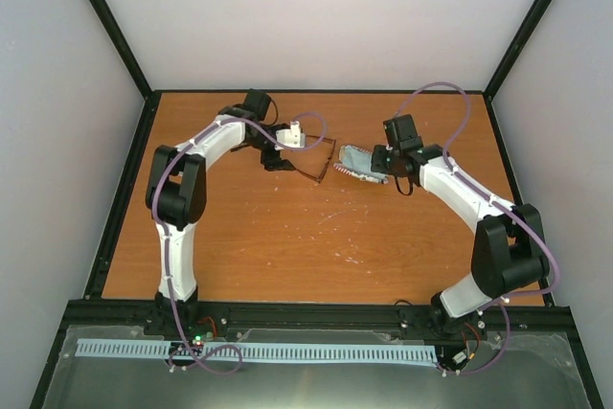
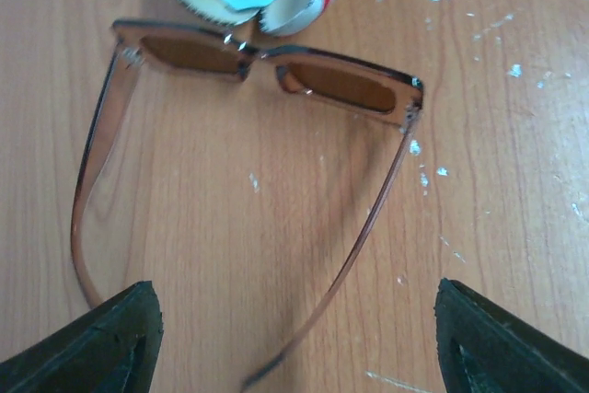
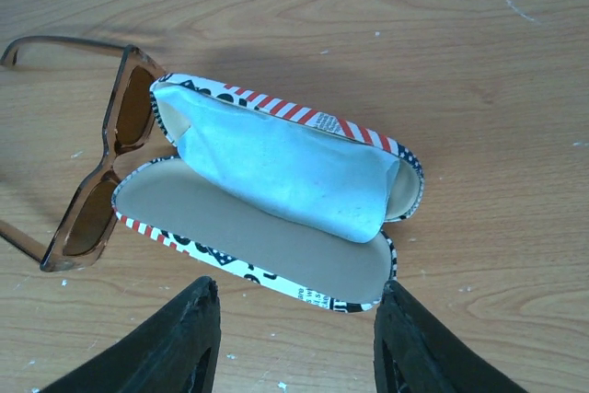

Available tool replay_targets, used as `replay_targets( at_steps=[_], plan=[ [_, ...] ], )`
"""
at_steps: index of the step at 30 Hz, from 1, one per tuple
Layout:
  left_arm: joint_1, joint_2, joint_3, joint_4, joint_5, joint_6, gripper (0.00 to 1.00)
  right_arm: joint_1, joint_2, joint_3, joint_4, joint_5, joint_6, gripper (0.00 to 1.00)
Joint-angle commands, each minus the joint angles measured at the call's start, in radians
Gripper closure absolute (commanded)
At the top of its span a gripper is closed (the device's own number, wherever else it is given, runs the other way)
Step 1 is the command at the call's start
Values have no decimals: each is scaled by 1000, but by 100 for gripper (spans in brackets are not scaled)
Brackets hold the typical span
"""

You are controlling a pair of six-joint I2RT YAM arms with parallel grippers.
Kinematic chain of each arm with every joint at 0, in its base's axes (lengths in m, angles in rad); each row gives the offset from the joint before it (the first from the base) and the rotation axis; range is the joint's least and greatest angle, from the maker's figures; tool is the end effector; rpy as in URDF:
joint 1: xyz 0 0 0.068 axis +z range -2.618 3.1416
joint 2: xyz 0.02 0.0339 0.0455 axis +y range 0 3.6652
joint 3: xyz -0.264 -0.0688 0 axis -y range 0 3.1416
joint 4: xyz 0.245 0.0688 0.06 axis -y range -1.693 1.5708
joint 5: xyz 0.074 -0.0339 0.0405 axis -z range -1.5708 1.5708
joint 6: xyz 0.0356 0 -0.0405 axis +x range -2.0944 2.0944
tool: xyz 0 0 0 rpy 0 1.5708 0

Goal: Organize the sunglasses
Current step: Pick up the sunglasses from the center of the board.

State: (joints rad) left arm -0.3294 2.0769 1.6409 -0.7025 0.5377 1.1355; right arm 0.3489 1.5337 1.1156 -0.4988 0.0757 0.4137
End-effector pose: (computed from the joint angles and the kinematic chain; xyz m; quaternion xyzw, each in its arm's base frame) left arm 0.4097 -0.1593 0.2004 0.6720 0.6621 -0.1576 0.2920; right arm 0.3064 0.1086 0.2458 0.0428 0.9455 0.0862 0.3112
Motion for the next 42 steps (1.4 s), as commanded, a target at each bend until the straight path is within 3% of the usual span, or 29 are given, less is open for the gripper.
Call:
replay_targets(
  at_steps=[1, 5, 12, 21, 32, 42],
  plan=[
    [-12, 53, 114, -174, 76, 276, 20, 14, 14, 19, 6, -7, 25, 54],
    [-27, 65, 89, -133, 12, 326, 21, 17, 16, 20, 9, -1, 34, 54],
    [-40, 128, 142, -185, -14, 346, 32, 19, 24, 25, 8, -2, 43, 54],
    [-66, 186, 186, -175, -5, 305, 34, 19, 35, 48, -1, -1, 31, 58],
    [-88, 225, 218, -212, -27, 289, 71, 19, 37, 53, -9, -8, 15, 59],
    [-112, 150, 82, -212, -18, 265, 83, 19, 39, 52, 0, -27, -7, 59]
  ],
)
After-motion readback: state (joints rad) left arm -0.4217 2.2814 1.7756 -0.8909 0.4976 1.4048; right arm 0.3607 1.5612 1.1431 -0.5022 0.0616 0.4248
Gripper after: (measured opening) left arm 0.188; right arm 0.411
